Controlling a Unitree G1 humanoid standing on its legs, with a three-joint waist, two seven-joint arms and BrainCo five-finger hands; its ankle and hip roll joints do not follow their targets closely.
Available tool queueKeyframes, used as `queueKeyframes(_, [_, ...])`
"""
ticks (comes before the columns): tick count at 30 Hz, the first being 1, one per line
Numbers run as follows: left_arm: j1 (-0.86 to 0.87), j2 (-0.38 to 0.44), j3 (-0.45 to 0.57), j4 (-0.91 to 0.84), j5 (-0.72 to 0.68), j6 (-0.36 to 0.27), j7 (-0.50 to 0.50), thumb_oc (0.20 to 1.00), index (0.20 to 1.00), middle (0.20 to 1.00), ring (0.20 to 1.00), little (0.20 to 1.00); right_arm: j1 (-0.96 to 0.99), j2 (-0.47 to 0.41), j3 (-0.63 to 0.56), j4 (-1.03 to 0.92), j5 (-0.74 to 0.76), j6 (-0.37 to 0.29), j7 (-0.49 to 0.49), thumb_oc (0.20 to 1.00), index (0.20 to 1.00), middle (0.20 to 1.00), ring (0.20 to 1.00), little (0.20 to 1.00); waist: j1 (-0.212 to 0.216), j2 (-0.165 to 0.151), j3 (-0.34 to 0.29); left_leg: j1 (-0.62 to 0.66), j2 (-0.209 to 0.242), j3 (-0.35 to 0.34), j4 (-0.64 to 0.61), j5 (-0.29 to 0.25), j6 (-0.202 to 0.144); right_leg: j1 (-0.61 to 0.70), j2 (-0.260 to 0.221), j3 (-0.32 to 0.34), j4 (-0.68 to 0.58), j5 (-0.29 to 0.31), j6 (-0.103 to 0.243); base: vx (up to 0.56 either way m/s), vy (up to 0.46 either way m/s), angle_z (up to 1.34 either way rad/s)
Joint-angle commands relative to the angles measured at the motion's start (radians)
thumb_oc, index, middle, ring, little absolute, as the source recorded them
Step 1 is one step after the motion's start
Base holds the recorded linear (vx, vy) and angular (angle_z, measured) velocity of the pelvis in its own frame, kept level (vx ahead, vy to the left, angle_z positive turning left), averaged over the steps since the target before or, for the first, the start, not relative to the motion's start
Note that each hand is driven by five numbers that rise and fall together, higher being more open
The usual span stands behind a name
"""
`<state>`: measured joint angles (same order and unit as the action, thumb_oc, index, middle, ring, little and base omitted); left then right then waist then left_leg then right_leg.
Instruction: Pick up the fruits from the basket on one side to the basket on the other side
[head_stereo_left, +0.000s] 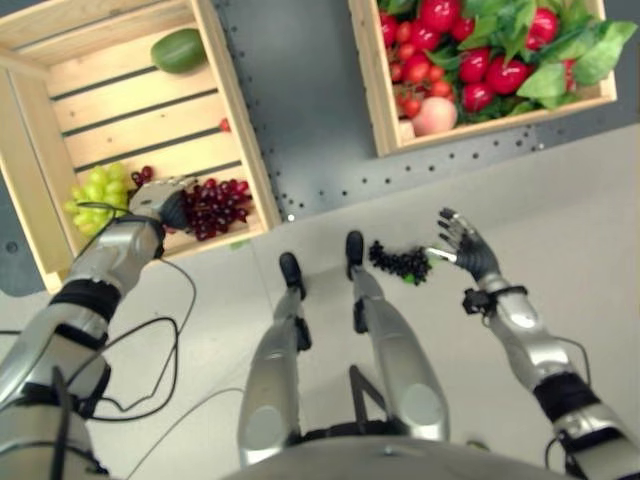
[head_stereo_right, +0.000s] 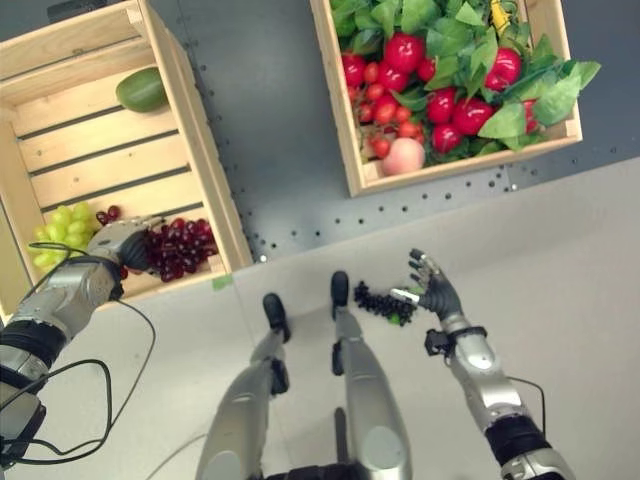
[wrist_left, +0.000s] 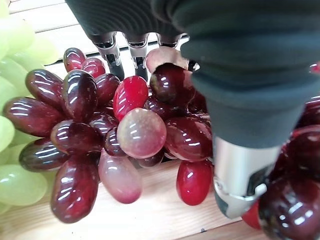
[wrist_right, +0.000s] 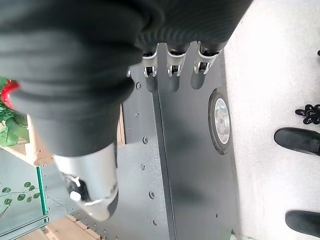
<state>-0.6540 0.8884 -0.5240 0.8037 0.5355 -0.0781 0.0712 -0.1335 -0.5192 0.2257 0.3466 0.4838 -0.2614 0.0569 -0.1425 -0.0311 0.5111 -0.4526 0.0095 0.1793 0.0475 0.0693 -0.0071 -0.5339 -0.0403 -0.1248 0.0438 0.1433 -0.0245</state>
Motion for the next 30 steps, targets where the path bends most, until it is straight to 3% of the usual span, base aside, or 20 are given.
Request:
queueKeyframes(1, [0.066,-0.047,-0.022,0.053,0.057,0.021,-0.045,1.0,1.0,1.0,1.0,1.0,0.069,-0.011,-0.025,-0.095,0.025,-0.051,0.006,1.0,1.0,1.0,1.0,1.0,-0.003,-0.049,0.009,-0.065,0.0,-0.028,0.114,-0.081,0.009,-0.073,-0.005,-0.018,0.179,-0.146,0.087,0.0,0.0,0.0])
queueKeyframes(5, [0.072,-0.05,-0.021,0.054,0.062,0.024,-0.042,1.0,1.0,1.0,1.0,1.0,0.071,-0.015,-0.025,-0.115,0.031,-0.056,0.006,1.0,1.0,1.0,1.0,1.0,-0.002,-0.047,0.009,-0.077,-0.001,-0.032,0.118,-0.082,0.01,-0.086,-0.006,-0.019,0.186,-0.148,0.086,0.0,0.0,0.0])
queueKeyframes(6, [0.075,-0.052,-0.019,0.056,0.062,0.024,-0.043,0.492,0.492,0.492,0.492,0.492,0.072,-0.016,-0.027,-0.123,0.035,-0.058,0.007,1.0,1.0,1.0,1.0,1.0,-0.001,-0.046,0.009,-0.081,-0.002,-0.033,0.121,-0.083,0.011,-0.091,-0.006,-0.02,0.189,-0.149,0.085,0.0,0.0,0.0])
queueKeyframes(7, [0.075,-0.052,-0.019,0.056,0.062,0.024,-0.043,0.492,0.492,0.492,0.492,0.492,0.072,-0.016,-0.027,-0.123,0.035,-0.058,0.007,1.0,1.0,1.0,1.0,1.0,-0.001,-0.046,0.009,-0.081,-0.002,-0.033,0.121,-0.083,0.011,-0.091,-0.006,-0.02,0.189,-0.149,0.085,0.0,0.0,0.0])
queueKeyframes(8, [0.076,-0.054,-0.02,0.056,0.061,0.024,-0.045,0.2,0.2,0.2,0.2,0.2,0.071,-0.016,-0.026,-0.127,0.038,-0.058,0.009,1.0,1.0,1.0,1.0,1.0,-0.001,-0.045,0.009,-0.085,-0.002,-0.033,0.123,-0.083,0.011,-0.094,-0.006,-0.02,0.19,-0.149,0.084,0.0,0.0,0.0])
queueKeyframes(30, [0.088,-0.063,-0.006,0.075,0.057,0.029,-0.051,0.2,0.2,0.2,0.2,0.2,0.06,-0.022,-0.038,-0.159,0.057,-0.061,0.009,1.0,1.0,1.0,1.0,1.0,0.008,-0.039,0.009,-0.088,-0.006,-0.042,0.139,-0.089,0.012,-0.094,-0.01,-0.019,0.193,-0.146,0.08,0.0,0.0,0.0])
